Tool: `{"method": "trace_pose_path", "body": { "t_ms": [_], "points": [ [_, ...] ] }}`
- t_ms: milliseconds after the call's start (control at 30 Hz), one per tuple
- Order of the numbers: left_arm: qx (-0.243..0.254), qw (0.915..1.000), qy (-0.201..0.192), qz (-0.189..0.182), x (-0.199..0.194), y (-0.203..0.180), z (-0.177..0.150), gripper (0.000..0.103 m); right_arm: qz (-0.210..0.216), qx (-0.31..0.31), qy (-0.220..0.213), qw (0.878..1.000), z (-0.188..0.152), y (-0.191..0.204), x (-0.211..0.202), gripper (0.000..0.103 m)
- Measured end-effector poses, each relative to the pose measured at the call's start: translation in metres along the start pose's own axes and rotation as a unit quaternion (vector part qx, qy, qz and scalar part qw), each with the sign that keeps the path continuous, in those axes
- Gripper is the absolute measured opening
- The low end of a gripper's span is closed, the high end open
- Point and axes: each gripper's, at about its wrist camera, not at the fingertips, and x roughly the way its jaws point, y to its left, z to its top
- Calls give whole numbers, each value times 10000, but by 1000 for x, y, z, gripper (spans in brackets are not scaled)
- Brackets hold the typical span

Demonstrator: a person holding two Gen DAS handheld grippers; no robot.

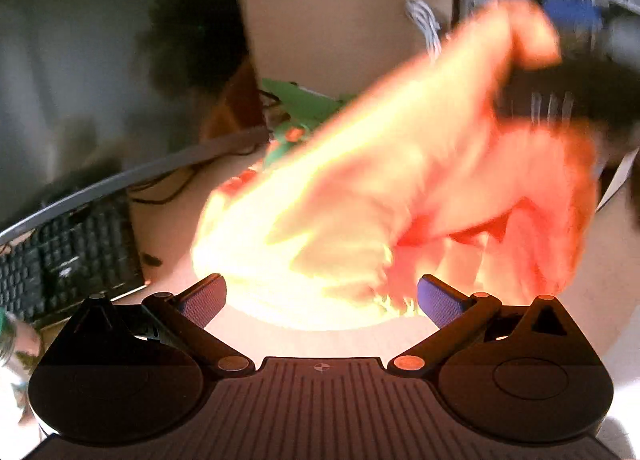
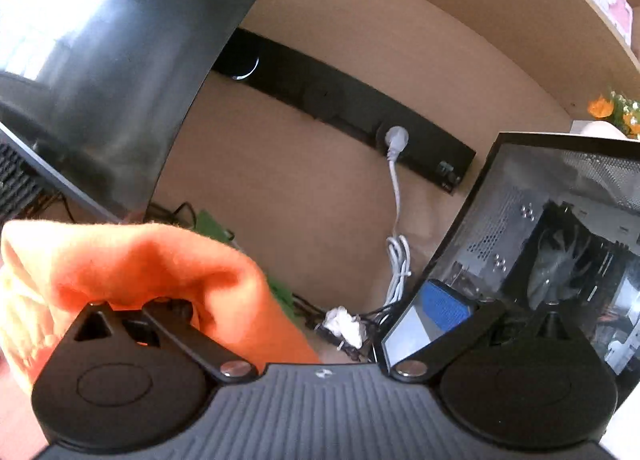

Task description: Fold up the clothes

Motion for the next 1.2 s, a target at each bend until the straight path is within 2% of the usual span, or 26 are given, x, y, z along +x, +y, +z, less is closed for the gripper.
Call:
{"method": "trace_pose_path", "body": {
  "t_ms": [100, 167, 267, 367, 533, 633, 700, 767, 833, 900, 967, 1033, 1133, 1200],
  "points": [
    [195, 9975, -183, 651, 32, -8, 6, 103, -132, -27, -69, 9999, 9, -4, -10, 103],
    [43, 9939, -330, 1053, 44, 6, 15, 103, -268, -119, 1, 9996, 8, -3, -14, 103],
    [-322, 9852, -625, 1564, 43, 38, 32, 103, -321, -214, 605, 9974, -21, 13, -13, 103],
    [-253, 9792, -770, 1858, 39, 59, 35, 103, -189, -341, 1135, 9928, -56, 37, -12, 103],
    [712, 9742, -498, 2083, 36, 73, 2, 103, -606, -696, 724, 9931, -46, 17, -33, 103],
    [1144, 9674, -605, 2176, 11, 81, -13, 103, -855, -908, 475, 9911, -40, 4, -46, 103],
    [985, 9686, -924, 2088, -23, 89, -6, 103, -1021, -1048, 309, 9888, -36, -4, -54, 103],
    [488, 9775, -1196, 1667, -54, 101, 7, 103, -1185, -1187, 143, 9857, -32, -12, -63, 103],
    [155, 9879, -984, 1189, -54, 98, 6, 103, -1349, -1325, -23, 9820, -28, -20, -72, 103],
    [-72, 9946, -692, 767, -47, 92, 2, 103, -1406, -1565, -92, 9776, -30, -18, -74, 103],
    [-195, 9984, -347, 396, -37, 85, -8, 103, -1395, -1870, -104, 9724, -35, -10, -74, 103],
    [-64, 9998, 125, 154, -24, 76, -30, 103, -1369, -2198, -148, 9658, -44, -7, -83, 103],
    [-311, 9985, 427, 174, -18, 77, -49, 103, -1297, -2366, -225, 9626, -50, -9, -95, 103],
    [-423, 9982, 243, 341, -28, 80, -43, 103, -1175, -2357, -234, 9644, -48, -12, -100, 103]
  ]
}}
